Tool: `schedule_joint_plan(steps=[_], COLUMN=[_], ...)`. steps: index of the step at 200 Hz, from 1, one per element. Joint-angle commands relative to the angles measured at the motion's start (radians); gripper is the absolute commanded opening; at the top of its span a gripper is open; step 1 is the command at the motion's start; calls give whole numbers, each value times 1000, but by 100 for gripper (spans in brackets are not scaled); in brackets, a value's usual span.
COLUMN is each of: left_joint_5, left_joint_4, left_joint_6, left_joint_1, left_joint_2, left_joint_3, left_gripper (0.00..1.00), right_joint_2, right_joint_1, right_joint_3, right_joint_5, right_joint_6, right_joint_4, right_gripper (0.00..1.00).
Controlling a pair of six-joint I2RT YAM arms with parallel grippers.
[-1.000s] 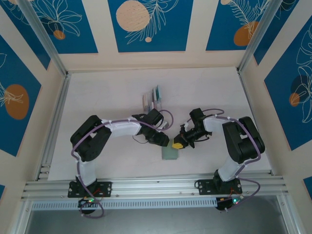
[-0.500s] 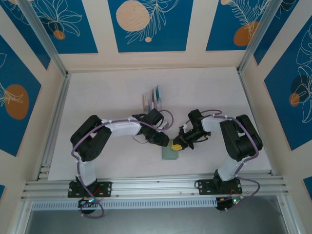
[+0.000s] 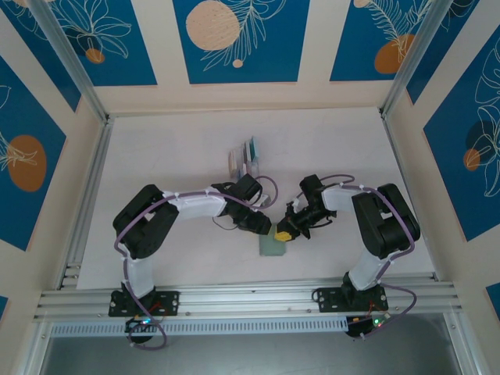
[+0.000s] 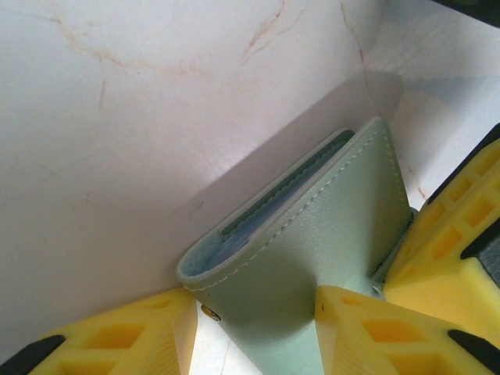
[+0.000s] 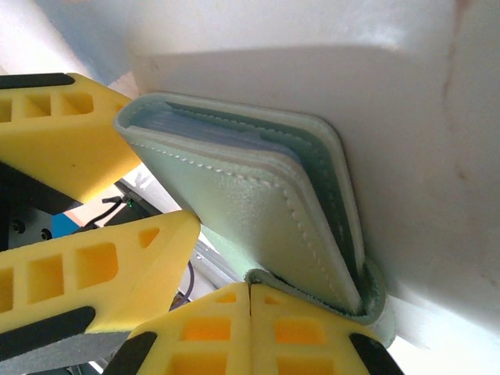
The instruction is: Put the credit cards into the card holder
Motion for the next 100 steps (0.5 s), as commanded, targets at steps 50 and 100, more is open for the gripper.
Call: schedule_joint_plan(steps=[50, 100], left_joint_5=[-9, -12], left_joint_4=[-5, -6], left_joint_6=[5, 5], left_joint_1=[-11, -11], left_joint_2=[20, 18], left_joint_3=[14, 13], left_gripper=[44, 44], right_joint_2=[35, 34], right_joint_1=[37, 64], right_joint_3=[-15, -7], right_joint_5=[216, 248], right_joint_6=[30, 44], right_joint_4=[-29, -27], right_gripper=[0, 0])
